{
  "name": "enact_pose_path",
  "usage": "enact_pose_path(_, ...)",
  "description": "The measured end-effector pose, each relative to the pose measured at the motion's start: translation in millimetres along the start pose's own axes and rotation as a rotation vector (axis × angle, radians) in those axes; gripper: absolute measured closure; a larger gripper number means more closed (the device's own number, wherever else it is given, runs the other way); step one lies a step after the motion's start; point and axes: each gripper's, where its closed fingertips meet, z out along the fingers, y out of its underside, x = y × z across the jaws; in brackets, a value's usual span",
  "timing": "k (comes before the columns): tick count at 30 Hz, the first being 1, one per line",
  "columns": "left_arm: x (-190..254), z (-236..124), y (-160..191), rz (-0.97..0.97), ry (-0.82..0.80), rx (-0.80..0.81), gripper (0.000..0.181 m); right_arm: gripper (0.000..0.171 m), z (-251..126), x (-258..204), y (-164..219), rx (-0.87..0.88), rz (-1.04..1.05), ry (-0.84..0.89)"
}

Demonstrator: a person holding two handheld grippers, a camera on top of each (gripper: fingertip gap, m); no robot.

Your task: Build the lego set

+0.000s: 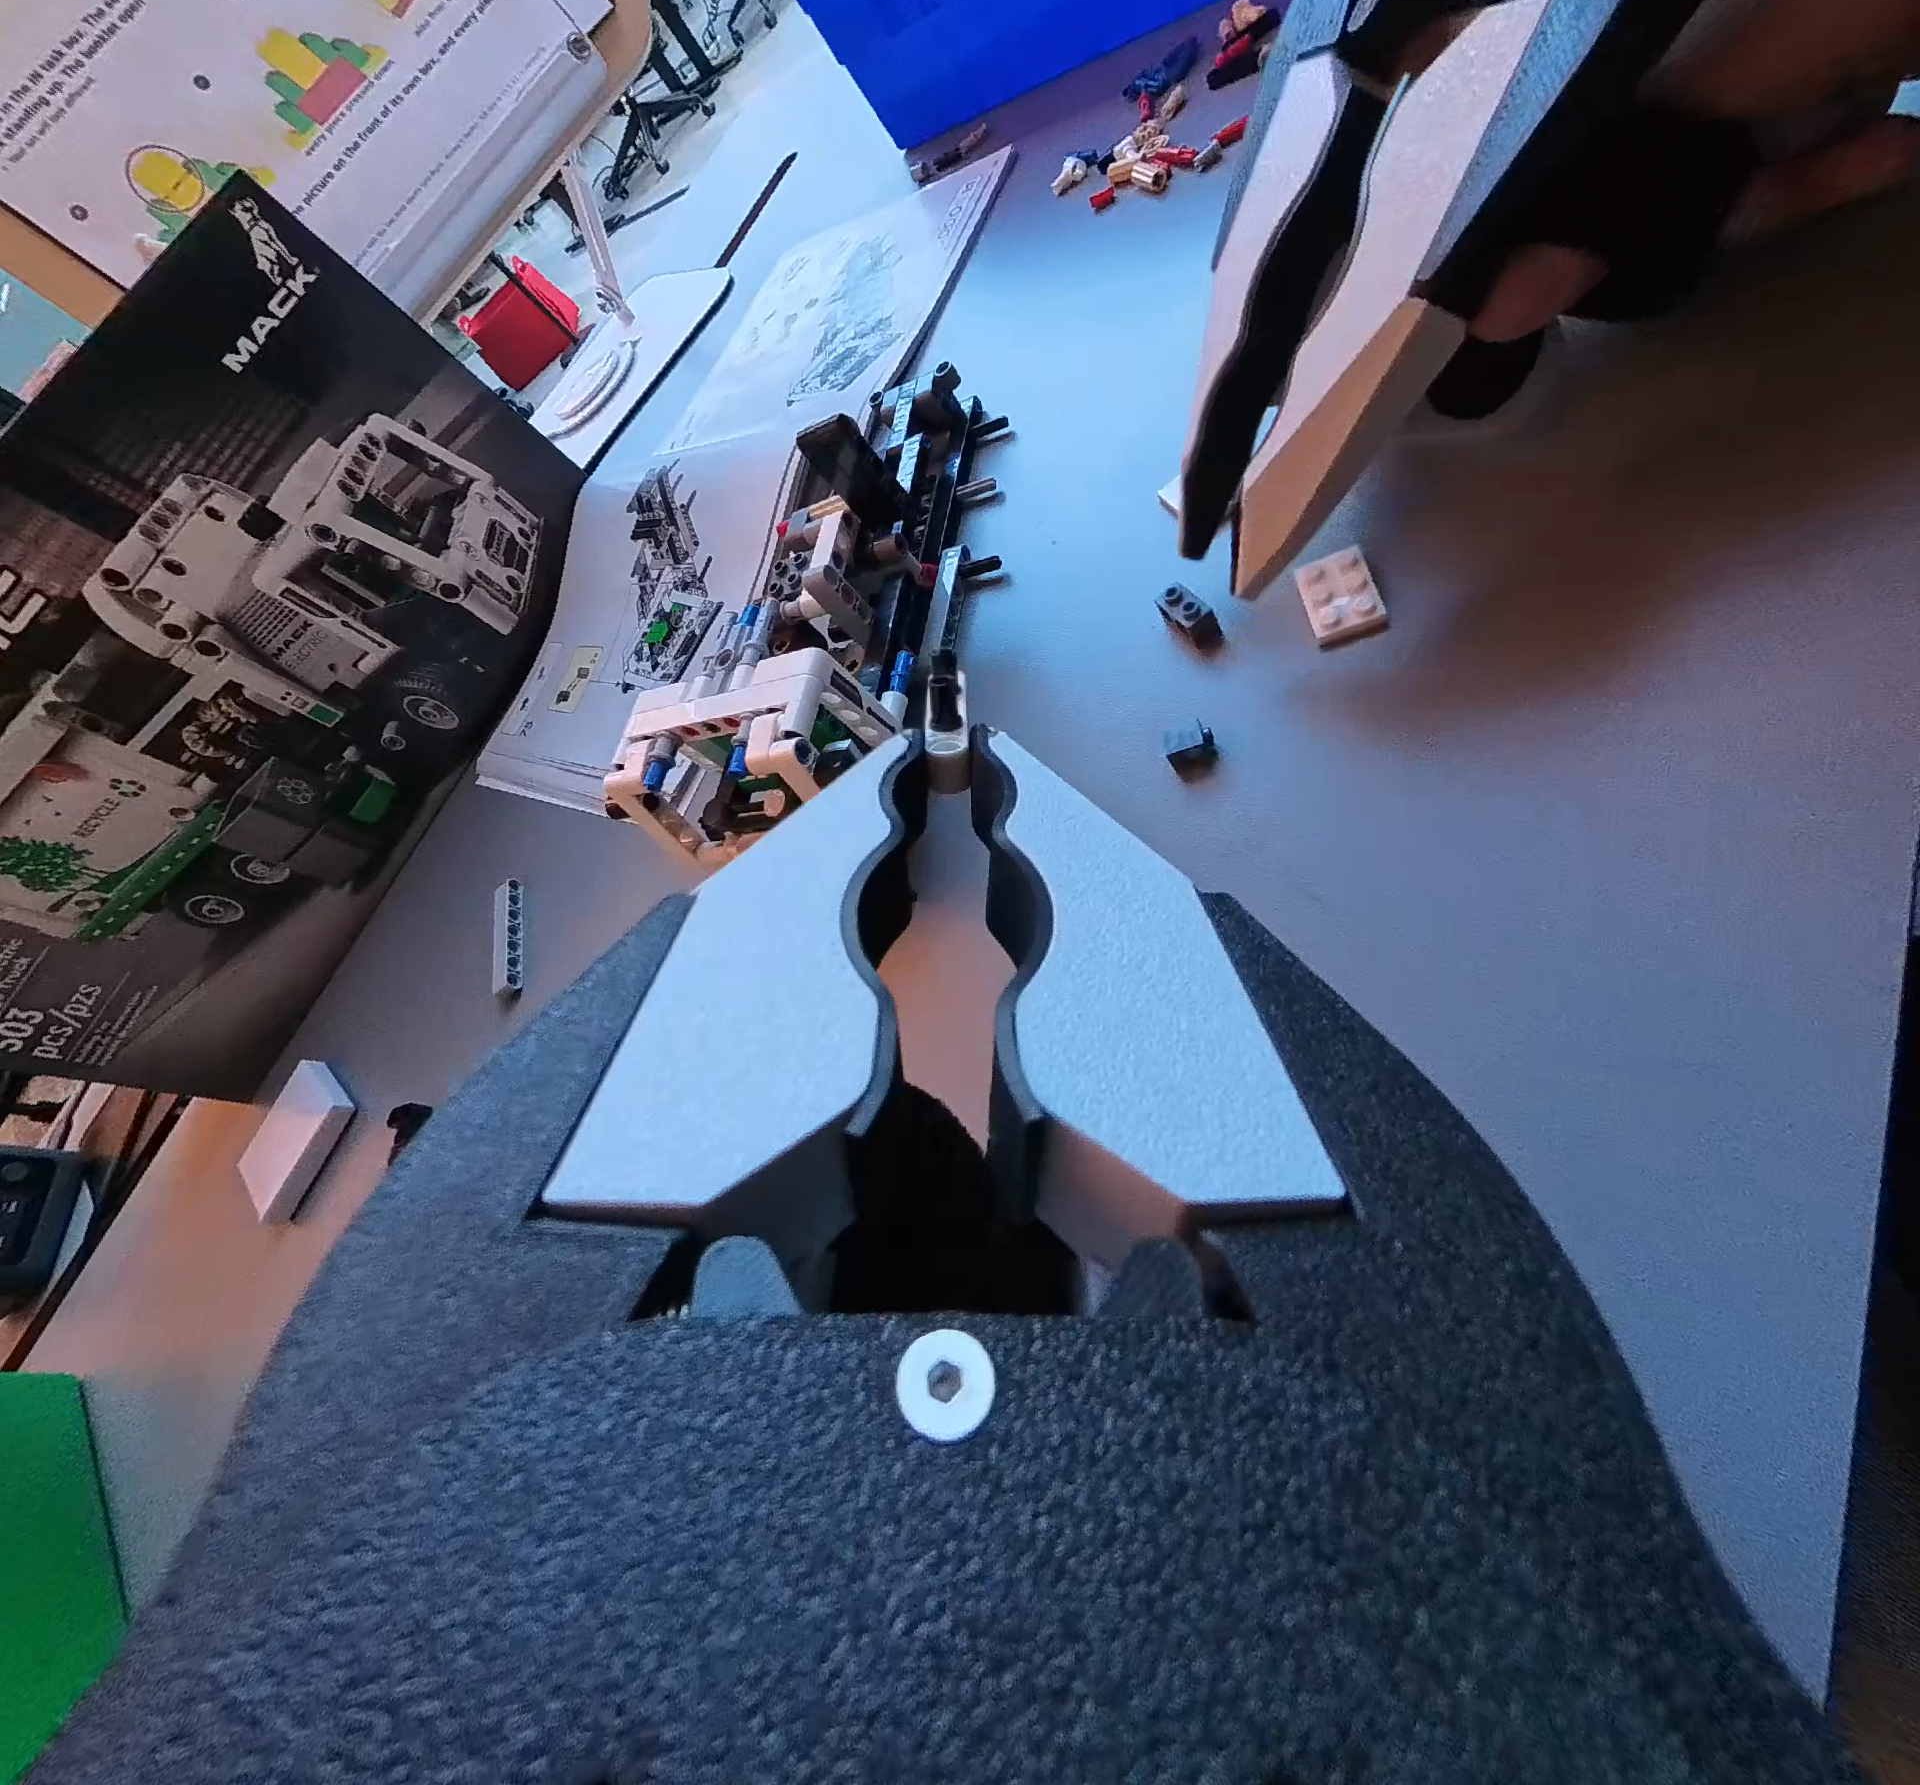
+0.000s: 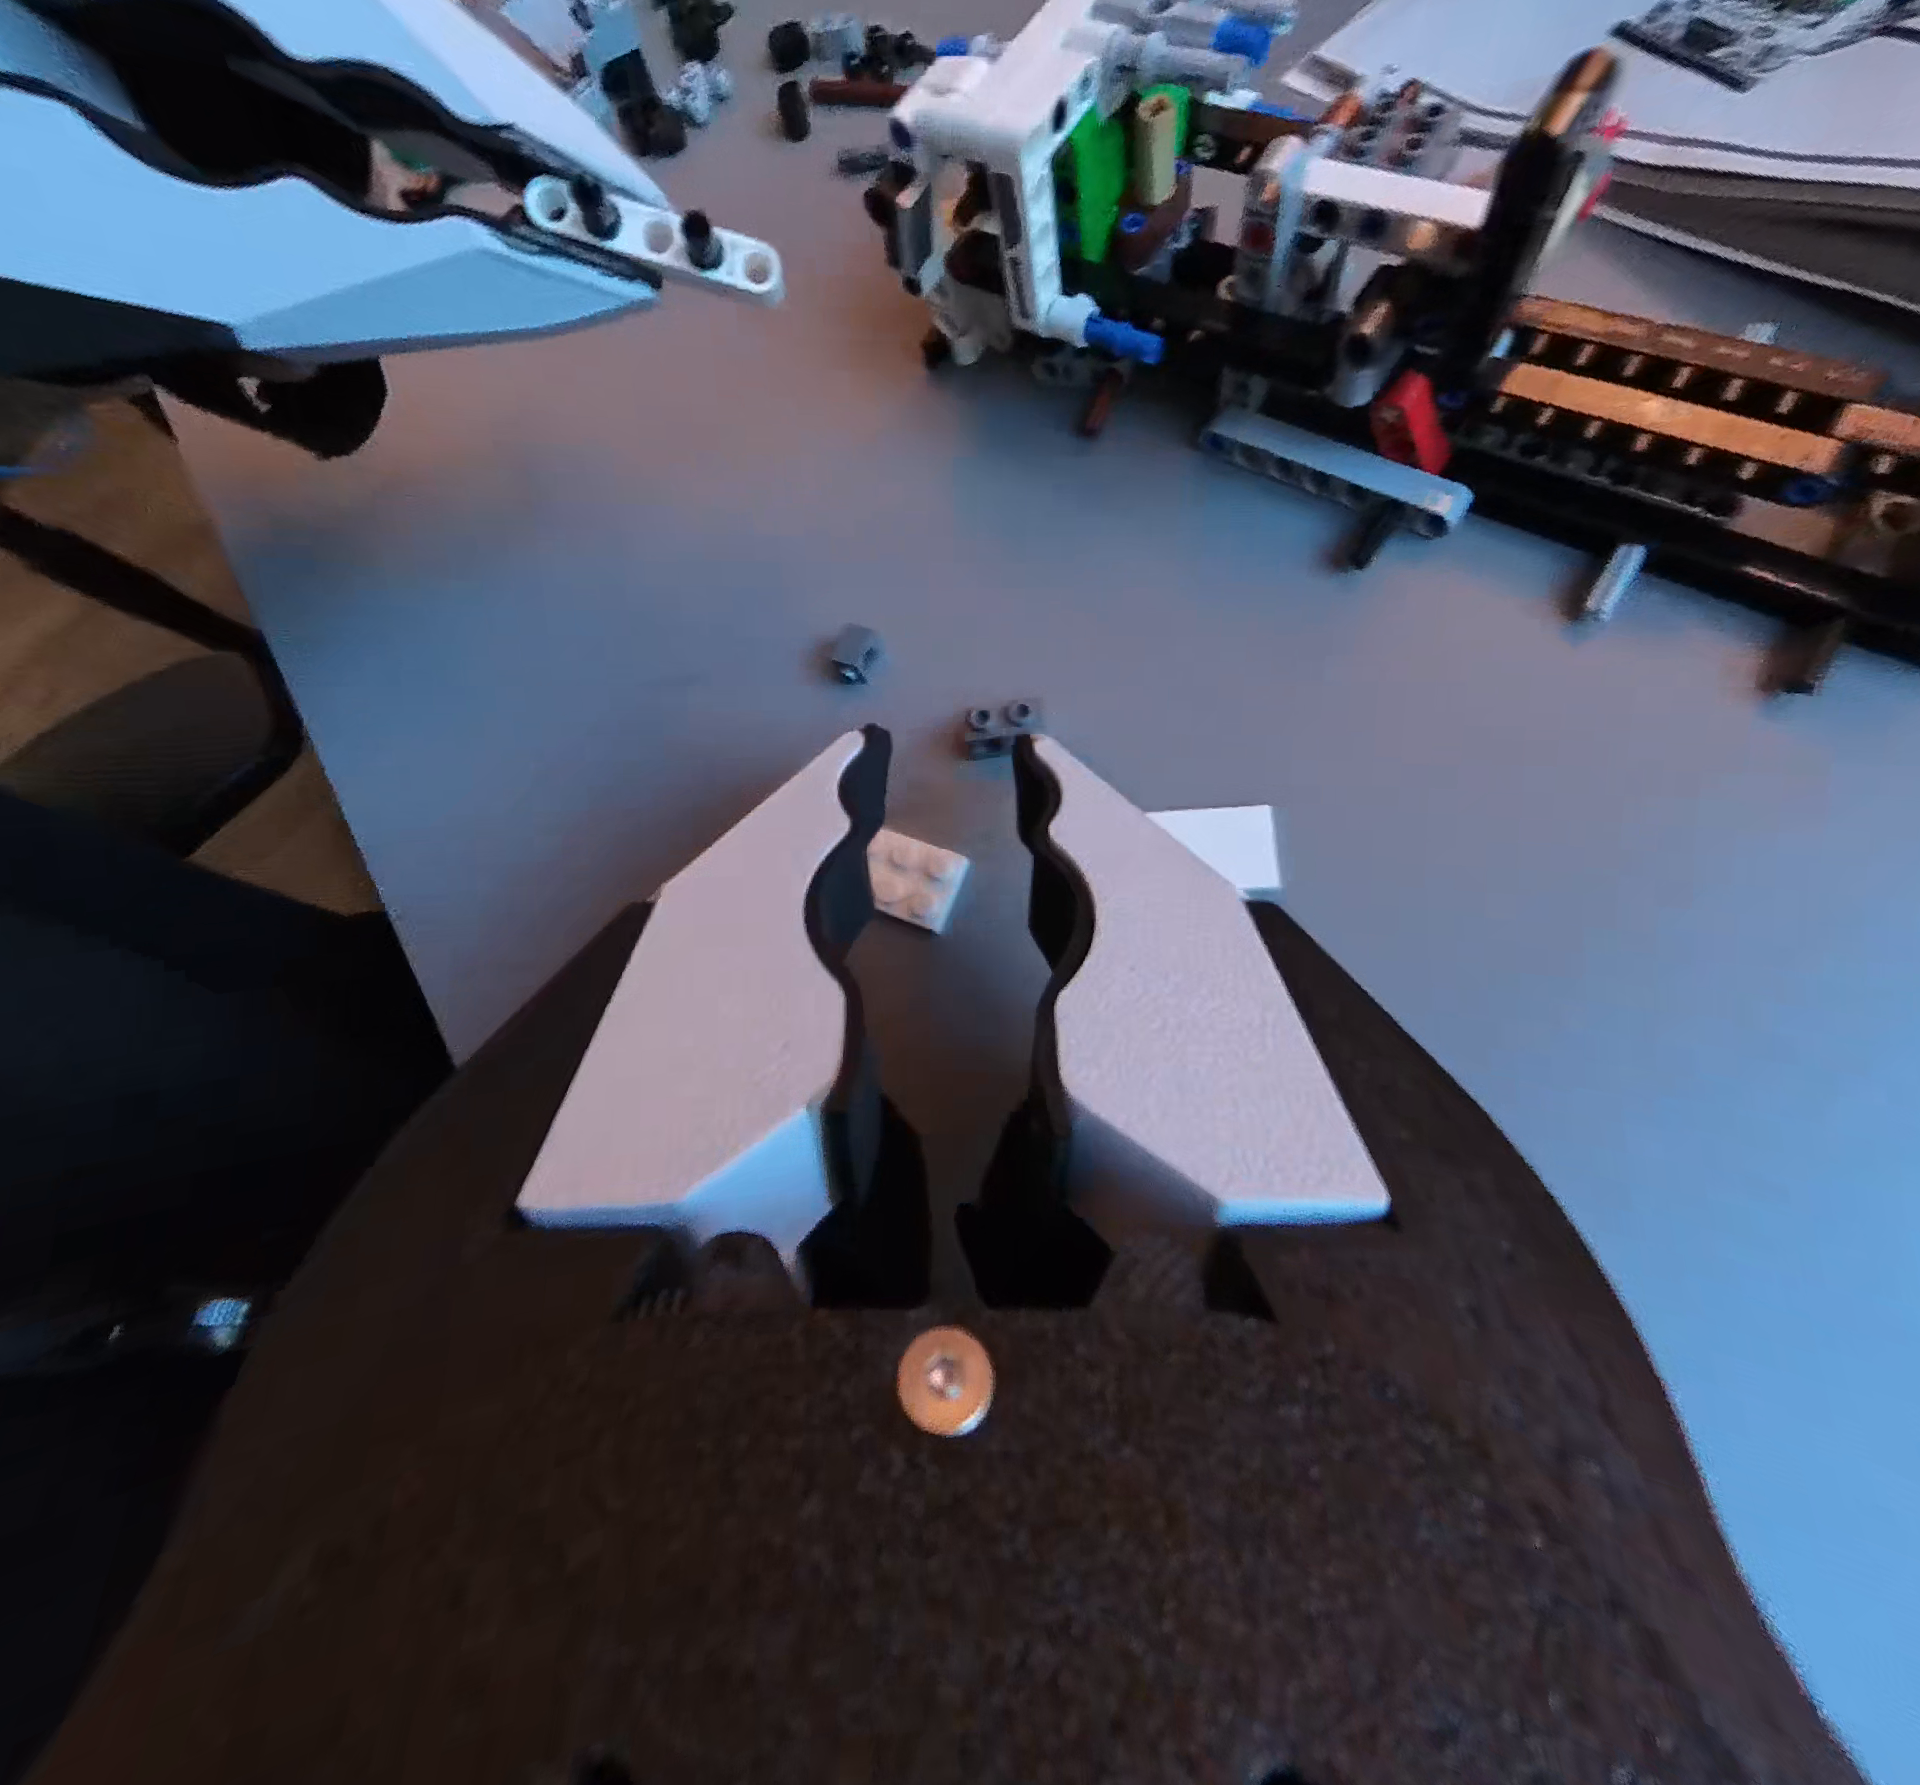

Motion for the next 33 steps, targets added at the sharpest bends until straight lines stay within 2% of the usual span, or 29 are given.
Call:
enact_pose_path(6,6.0,5.5,0.1,0.012,0.014,-0.011,0.175,0.144,7.8,6.6,2.6,-0.045,-0.019,0.049)
enact_pose_path(13,7.7,12.5,1.5,0.019,0.043,-0.002,0.174,0.143,13.1,9.8,6.7,-0.083,-0.139,0.170)
enact_pose_path(23,7.6,22.8,-2.8,0.060,0.068,0.013,0.174,0.156,12.8,12.8,6.6,-0.085,-0.166,0.209)
enact_pose_path(29,14.8,42.1,-13.4,0.121,0.077,0.052,0.175,0.156,-7.9,26.4,-5.1,0.026,-0.131,0.216)
enact_pose_path(33,18.9,64.0,-32.8,0.316,0.024,0.089,0.175,0.156,-36.3,38.1,-19.9,0.179,0.020,0.120)
